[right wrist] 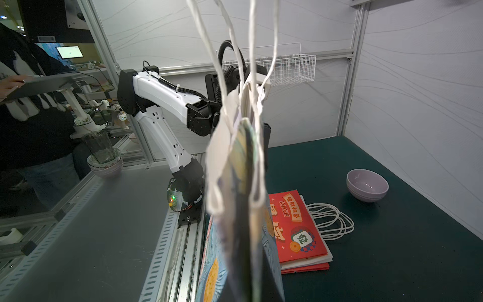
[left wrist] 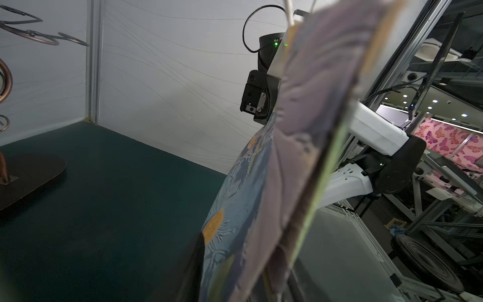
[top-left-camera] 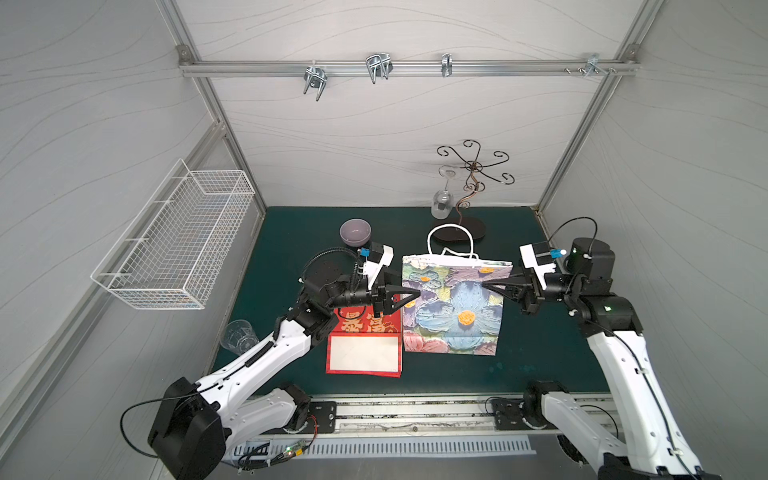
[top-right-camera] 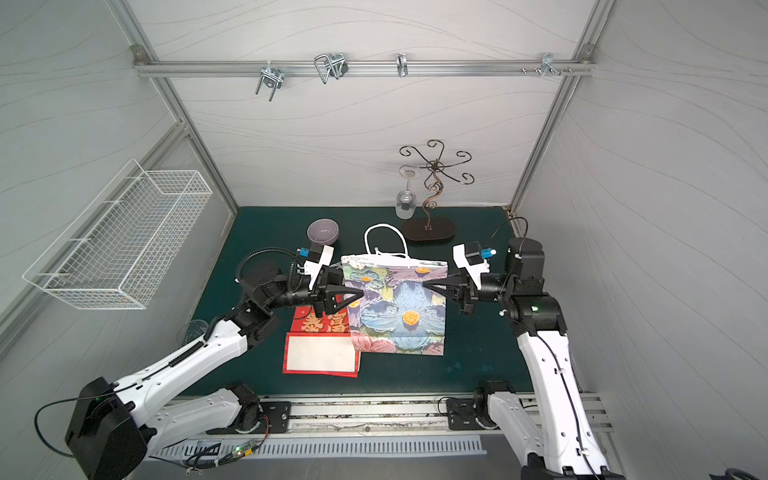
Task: Put away the paper bag
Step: Press the paper bag.
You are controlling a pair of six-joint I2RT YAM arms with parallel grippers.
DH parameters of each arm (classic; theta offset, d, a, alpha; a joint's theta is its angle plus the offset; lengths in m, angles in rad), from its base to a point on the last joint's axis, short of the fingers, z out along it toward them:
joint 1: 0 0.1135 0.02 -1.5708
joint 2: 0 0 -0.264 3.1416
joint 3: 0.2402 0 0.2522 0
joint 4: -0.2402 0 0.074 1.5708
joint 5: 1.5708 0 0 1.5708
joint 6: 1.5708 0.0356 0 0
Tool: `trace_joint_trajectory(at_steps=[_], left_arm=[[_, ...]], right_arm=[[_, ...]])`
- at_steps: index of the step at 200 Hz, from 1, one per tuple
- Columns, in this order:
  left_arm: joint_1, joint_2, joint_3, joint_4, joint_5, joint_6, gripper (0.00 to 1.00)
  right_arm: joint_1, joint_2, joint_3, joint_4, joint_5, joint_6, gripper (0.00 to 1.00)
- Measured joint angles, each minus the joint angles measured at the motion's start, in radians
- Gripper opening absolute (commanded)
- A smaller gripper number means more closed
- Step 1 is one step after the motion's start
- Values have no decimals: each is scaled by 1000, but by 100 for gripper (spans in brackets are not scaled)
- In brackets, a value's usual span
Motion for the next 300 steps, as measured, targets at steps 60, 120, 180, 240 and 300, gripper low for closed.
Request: trace_joint_trajectory(at_steps=[60,120,180,240,300], left_arm=[[1,-2,-4,-4,27,12,14],[1,-58,-77,-41,-68,49,89],[2,-469,-288,-174,-441,43,82],[2,-472,-281,-326,-513,-249,76],[52,-366,-279,-104,-452,-563,79]], right_arm=[[0,5,-4,38,5,21,0],[-4,8,-4,76,4,39,0],[-19,-2,-3,154,-2,104,0],[2,9,72,290,-18,217,0],[65,43,204,335,-32,257,0]])
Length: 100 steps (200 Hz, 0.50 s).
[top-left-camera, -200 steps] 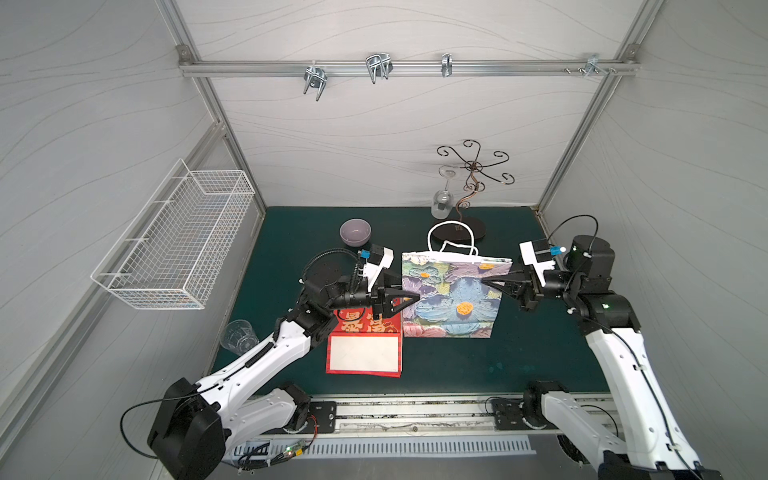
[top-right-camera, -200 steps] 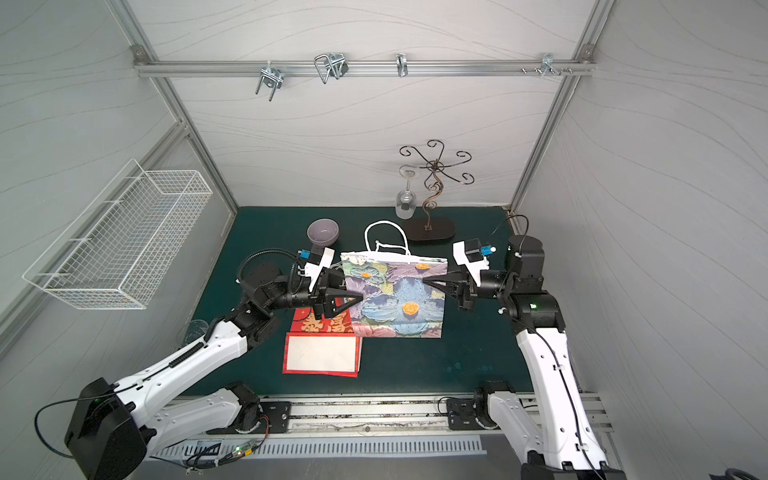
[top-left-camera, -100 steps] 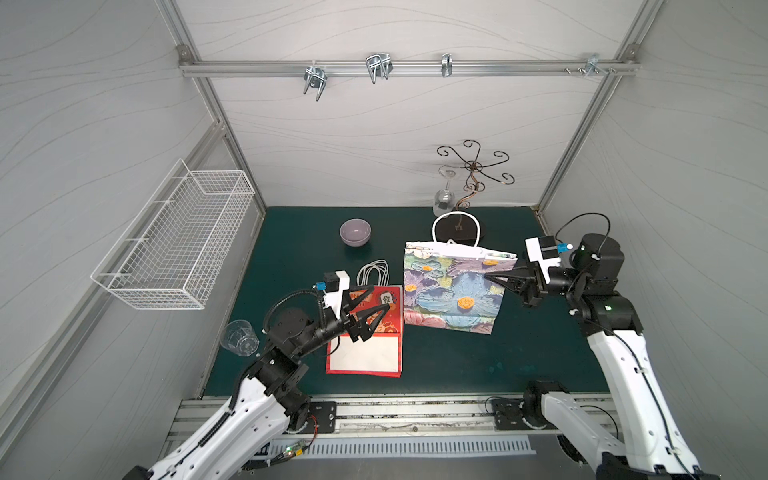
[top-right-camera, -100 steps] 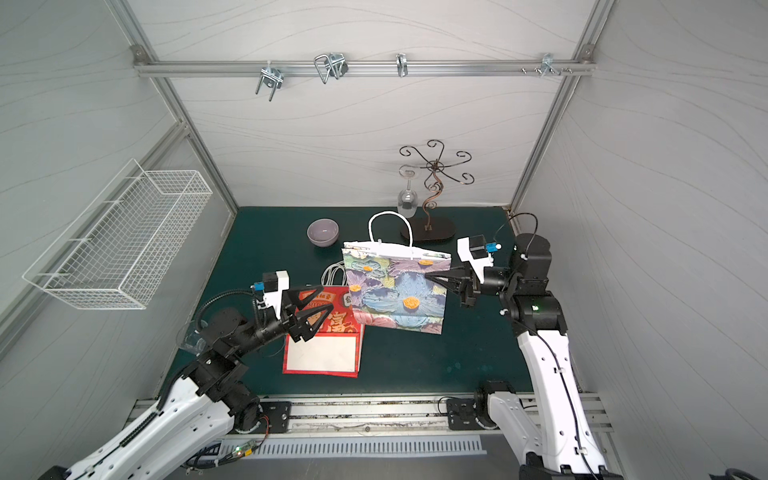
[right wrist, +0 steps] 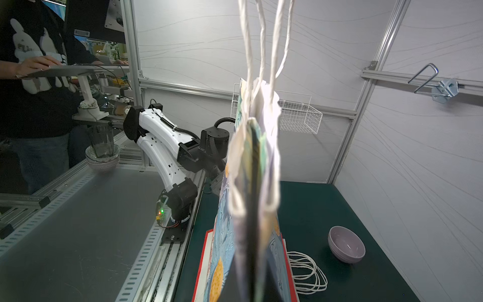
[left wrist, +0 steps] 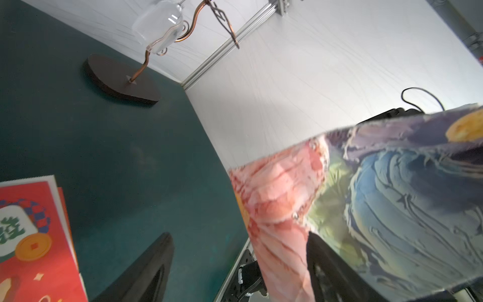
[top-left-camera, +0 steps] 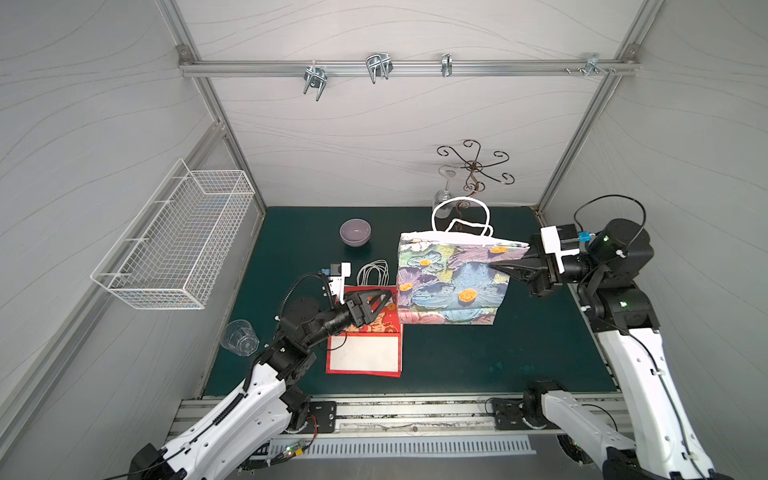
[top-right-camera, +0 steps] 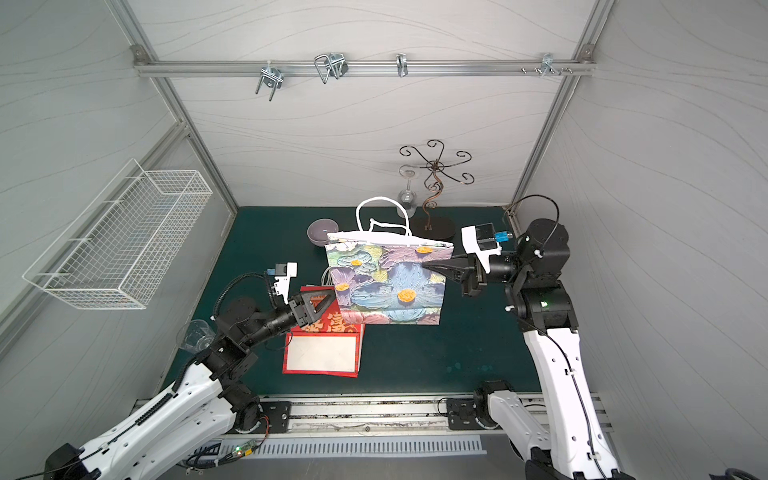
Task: Put away the paper bag
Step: Press the paper bag.
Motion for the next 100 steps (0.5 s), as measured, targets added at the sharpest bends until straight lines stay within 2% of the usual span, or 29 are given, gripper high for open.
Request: trace_joint_trajectory(at_steps=[28,61,100], left_arm=[[34,72,0,201,39,-142,69],[41,150,-8,389,82,-242,61],[50,188,-29,511,111,-301,62]], right_arm=[[27,24,37,9,-2,8,0],[50,43,55,28,6,10,0],[53,53,71,64,45,9,0]])
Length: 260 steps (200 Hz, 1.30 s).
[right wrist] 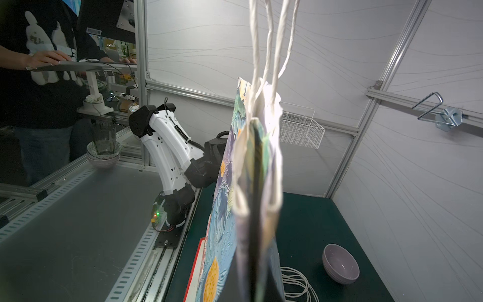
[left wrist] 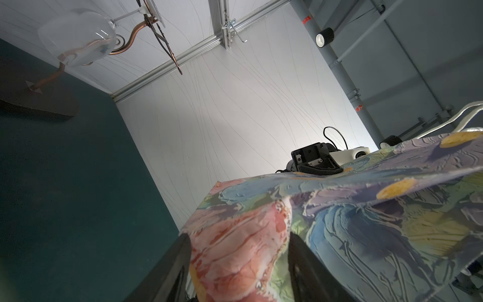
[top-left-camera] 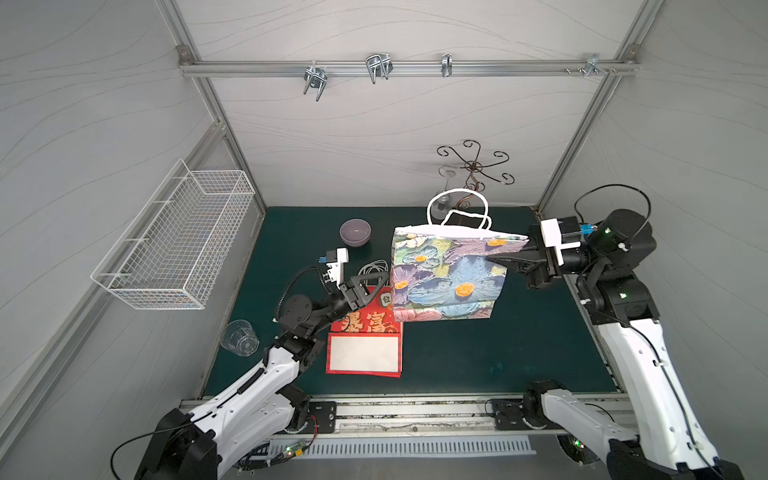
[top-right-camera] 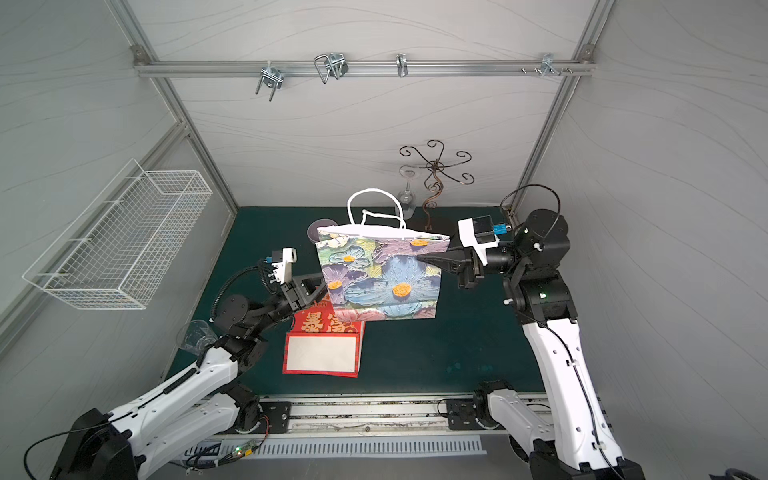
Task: Put away the paper bag
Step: Press the paper bag.
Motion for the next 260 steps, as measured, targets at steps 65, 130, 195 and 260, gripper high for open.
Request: trace_joint_trajectory(at_steps=[65,130,195,260], left_arm=[[2,42,-3,102,27,-42,46],[11,143,-1,190,56,-85,22],[11,147,17,140,56,-61,44],[11,67,87,-209,6,130,52]], right_arm=[[15,62,47,112,22,21,0],[65,84,68,155,26,33,0],[82,89,69,142,42,22,0],[77,80,78,-33,103,-99,0]])
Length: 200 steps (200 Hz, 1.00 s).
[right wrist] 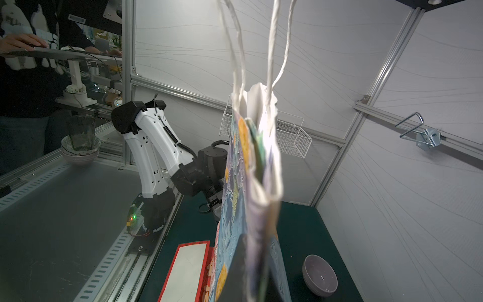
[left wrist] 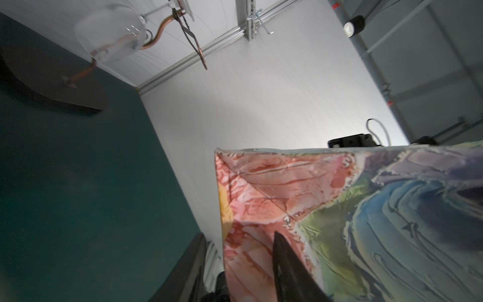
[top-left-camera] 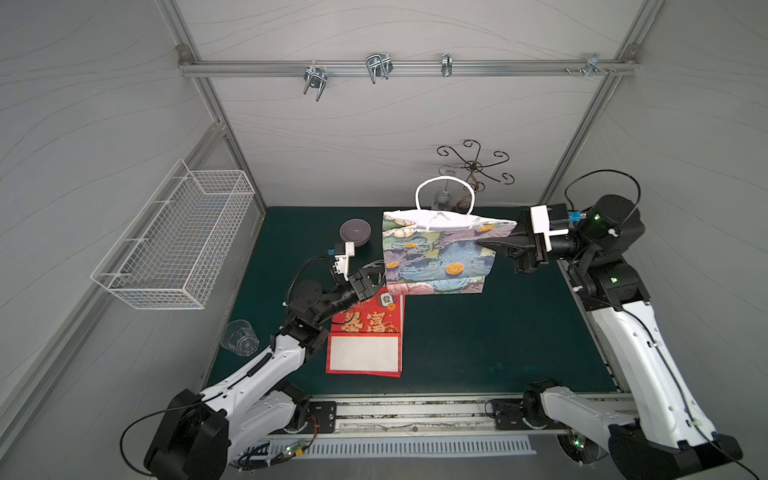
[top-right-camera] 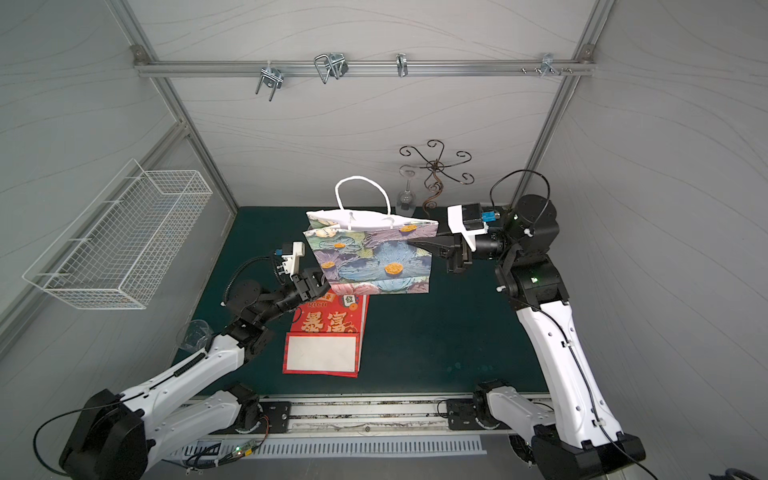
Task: Put away the paper bag
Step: Press the paper bag.
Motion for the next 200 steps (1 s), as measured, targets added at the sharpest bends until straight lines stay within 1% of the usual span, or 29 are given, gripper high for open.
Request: trace_joint_trajectory(at_steps=[12,27,41,44,54,63,70,85,92,100,105,126,149,176,200], left_arm=[[0,-60,14,-127,-48,70,57],[0,-147,42,-299,-141,170,62],[0,-214,69,-410,-202,266,66],[0,-229,76,-435,-219,301,66],[0,-262,93,-484,-240,375,69],[2,-283,109,-517,-237,458,79],[2,-293,127,-541,-224,525,84],[2,-293,177,-585,-171,664,90],[2,-282,204,-599,-144,715,93],[2,-265,235,-610,-109,764,99],[2,-253,255,-612,-88,797,99],[2,-182,344,-597,-5,861,100],[2,-95,410,-558,71,884,100],[5,-14,422,-515,133,881,100],[8,46,422,-441,204,840,99]], right_arm=[[-14,-14,-4,-50,18,-26,0],[-40,-43,-17,-118,52,-60,0],[-62,-66,-23,-196,79,-97,0],[-65,-69,-23,-212,84,-106,0],[-72,-78,-23,-270,101,-135,0],[-75,-81,-27,-317,109,-159,0],[-76,-83,-33,-350,113,-172,0],[-76,-84,-55,-403,112,-193,0],[-76,-85,-70,-424,106,-201,0],[-76,-85,-85,-443,98,-209,0],[-76,-85,-94,-456,92,-214,0],[-76,-84,-113,-496,56,-227,0],[-76,-83,-118,-513,10,-237,0],[-76,-79,-118,-515,-35,-244,0],[-77,-61,-118,-514,-60,-245,0]])
